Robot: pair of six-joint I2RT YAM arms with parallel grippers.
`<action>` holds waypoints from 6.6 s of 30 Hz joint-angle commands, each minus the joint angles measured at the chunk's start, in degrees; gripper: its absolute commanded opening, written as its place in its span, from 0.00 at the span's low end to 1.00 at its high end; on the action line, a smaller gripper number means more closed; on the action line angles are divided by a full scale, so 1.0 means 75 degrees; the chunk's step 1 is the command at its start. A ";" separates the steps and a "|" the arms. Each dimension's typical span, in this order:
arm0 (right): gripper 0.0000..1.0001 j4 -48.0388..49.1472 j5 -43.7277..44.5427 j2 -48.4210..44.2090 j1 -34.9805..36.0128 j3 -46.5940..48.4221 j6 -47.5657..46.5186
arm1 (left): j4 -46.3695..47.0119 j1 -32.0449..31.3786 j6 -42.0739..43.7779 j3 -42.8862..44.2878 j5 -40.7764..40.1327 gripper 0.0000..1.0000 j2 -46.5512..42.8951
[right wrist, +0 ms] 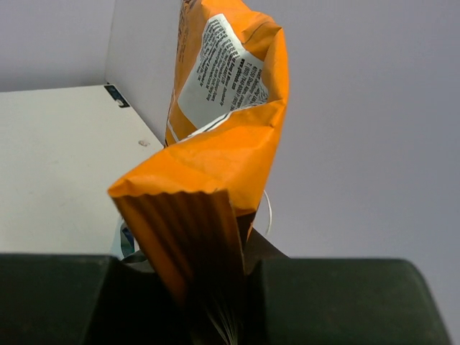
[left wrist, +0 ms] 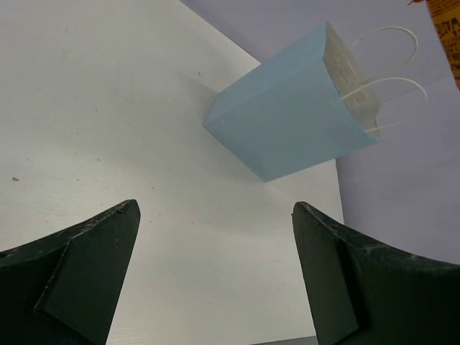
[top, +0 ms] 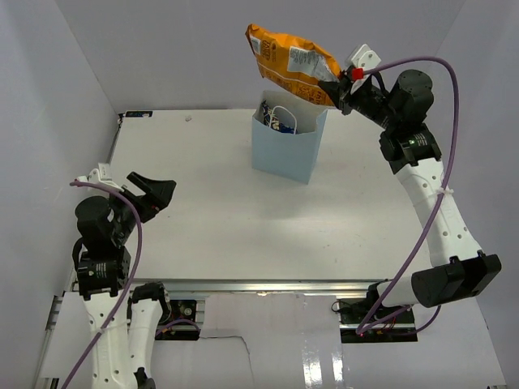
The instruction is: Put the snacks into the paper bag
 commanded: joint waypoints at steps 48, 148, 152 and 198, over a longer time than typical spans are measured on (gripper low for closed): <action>0.08 -0.6652 0.2559 0.3112 0.0463 0.5117 -0.3604 | 0.0950 0.0013 0.0100 -0.1353 0.1137 0.98 0.0011; 0.08 -0.5307 -0.3076 0.3465 -0.0919 0.4555 -0.1731 | 0.0880 0.0001 -0.0181 -0.1494 0.1640 0.98 -0.0060; 0.08 -0.4989 -0.2189 0.3546 -0.0428 0.4544 -0.1636 | 0.0915 0.0001 -0.0169 -0.1470 0.1640 0.98 -0.0012; 0.28 -0.7426 0.1789 0.5645 0.0804 0.5199 -0.2797 | 0.0927 0.0013 -0.0357 -0.1482 0.1898 0.98 -0.0106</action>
